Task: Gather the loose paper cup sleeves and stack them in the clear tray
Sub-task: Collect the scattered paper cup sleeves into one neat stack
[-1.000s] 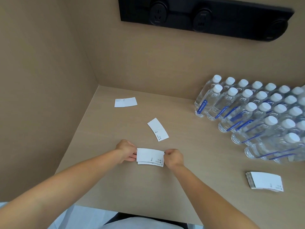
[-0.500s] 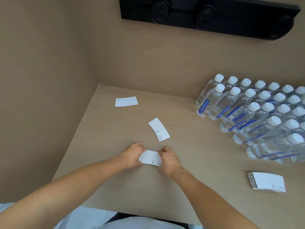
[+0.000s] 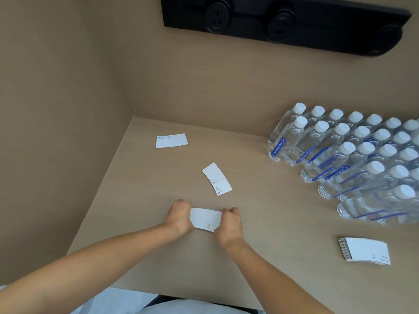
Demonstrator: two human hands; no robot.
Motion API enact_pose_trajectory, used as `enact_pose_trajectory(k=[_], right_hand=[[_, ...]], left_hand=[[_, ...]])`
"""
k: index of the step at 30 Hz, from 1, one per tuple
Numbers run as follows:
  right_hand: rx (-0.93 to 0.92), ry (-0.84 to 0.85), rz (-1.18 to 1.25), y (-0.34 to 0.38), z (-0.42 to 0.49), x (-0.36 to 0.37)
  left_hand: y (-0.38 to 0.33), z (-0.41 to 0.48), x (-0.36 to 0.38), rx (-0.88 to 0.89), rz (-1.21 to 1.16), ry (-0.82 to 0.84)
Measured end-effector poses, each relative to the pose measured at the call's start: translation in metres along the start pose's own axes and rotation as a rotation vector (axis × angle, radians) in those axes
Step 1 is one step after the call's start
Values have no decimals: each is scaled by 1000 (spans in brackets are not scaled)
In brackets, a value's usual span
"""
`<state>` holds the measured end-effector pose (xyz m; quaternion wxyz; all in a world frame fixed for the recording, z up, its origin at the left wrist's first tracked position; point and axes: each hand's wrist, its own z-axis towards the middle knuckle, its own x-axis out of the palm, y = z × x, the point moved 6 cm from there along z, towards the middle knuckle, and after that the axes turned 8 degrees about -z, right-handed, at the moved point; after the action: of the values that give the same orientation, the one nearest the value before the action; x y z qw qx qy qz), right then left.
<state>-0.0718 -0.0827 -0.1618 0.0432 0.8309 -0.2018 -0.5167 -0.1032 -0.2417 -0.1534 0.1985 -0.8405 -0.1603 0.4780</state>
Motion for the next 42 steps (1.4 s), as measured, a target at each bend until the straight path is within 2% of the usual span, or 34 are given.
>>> enact_pose_trajectory(k=[5,7,12,16,19,23,25,28,36,38,42], right_hand=[[-106,9,-24,-5,7,-4],[-185,-8,-155,-4,7,-7],[-348,84,-224,3,16,-9],[-416,93,-313,5,21,-10],[-404,25,-406,3,21,-9],[-352,127,-323,5,18,-15],[-369,145,-344,4,19,-19],[-302,156,-298,-2,23,-23],[-382,193,-267,-7,28,-18],[-332,127,-124,-9,35,-27],[-109,-96,237,-11,57,-54]], left_hand=[[9,1,14,119,-46,38],[10,1,13,149,-49,40],[8,6,10,193,-20,77],[8,8,13,195,-39,119],[11,9,16,195,-59,152],[12,13,16,224,-28,185],[12,16,15,239,-2,208],[10,20,13,274,41,218],[8,26,8,214,81,232],[2,34,-3,213,86,214],[-24,59,-33,289,108,172]])
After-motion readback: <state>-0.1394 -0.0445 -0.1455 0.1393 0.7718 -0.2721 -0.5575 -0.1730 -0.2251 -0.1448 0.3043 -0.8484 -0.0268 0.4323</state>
